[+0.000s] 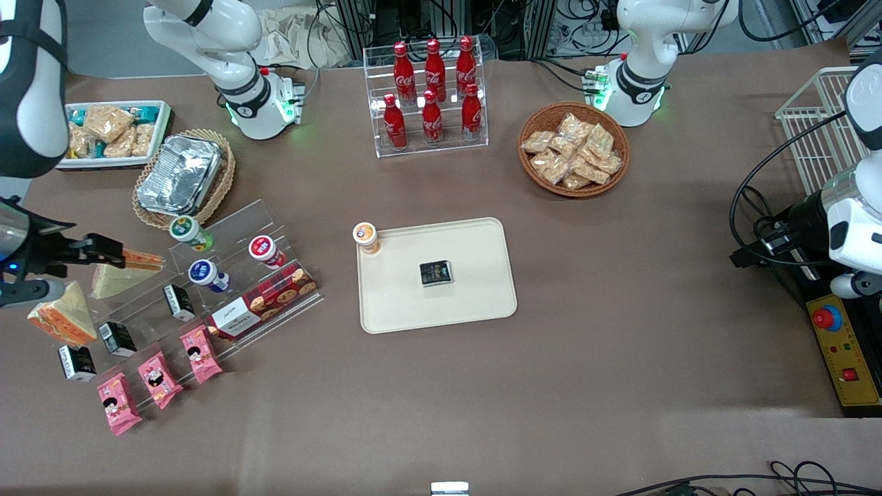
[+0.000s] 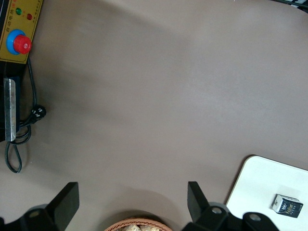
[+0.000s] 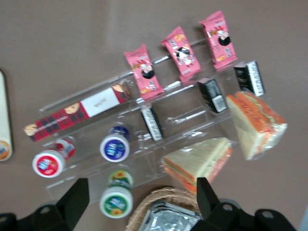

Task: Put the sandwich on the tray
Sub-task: 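Move the right gripper over the wrapped sandwiches in the acrylic rack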

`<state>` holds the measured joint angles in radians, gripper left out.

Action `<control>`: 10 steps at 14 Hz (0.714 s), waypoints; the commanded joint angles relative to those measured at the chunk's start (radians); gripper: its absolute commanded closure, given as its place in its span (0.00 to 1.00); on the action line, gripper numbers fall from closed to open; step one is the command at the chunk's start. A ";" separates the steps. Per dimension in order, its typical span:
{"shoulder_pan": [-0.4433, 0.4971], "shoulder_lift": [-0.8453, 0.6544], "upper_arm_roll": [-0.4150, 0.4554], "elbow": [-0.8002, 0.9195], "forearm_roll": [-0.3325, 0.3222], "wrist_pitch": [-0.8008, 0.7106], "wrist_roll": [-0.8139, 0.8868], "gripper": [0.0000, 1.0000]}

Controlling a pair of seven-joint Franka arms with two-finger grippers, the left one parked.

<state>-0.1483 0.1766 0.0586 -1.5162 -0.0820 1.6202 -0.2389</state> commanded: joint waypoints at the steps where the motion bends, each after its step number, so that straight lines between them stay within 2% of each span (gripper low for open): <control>1: -0.007 0.015 -0.048 -0.001 -0.005 0.032 -0.107 0.01; 7: -0.092 0.081 -0.076 -0.001 -0.007 0.135 -0.455 0.01; 10: -0.132 0.115 -0.076 0.001 -0.013 0.210 -0.572 0.01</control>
<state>-0.2578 0.2725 -0.0212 -1.5214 -0.0821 1.7884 -0.7346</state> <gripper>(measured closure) 0.009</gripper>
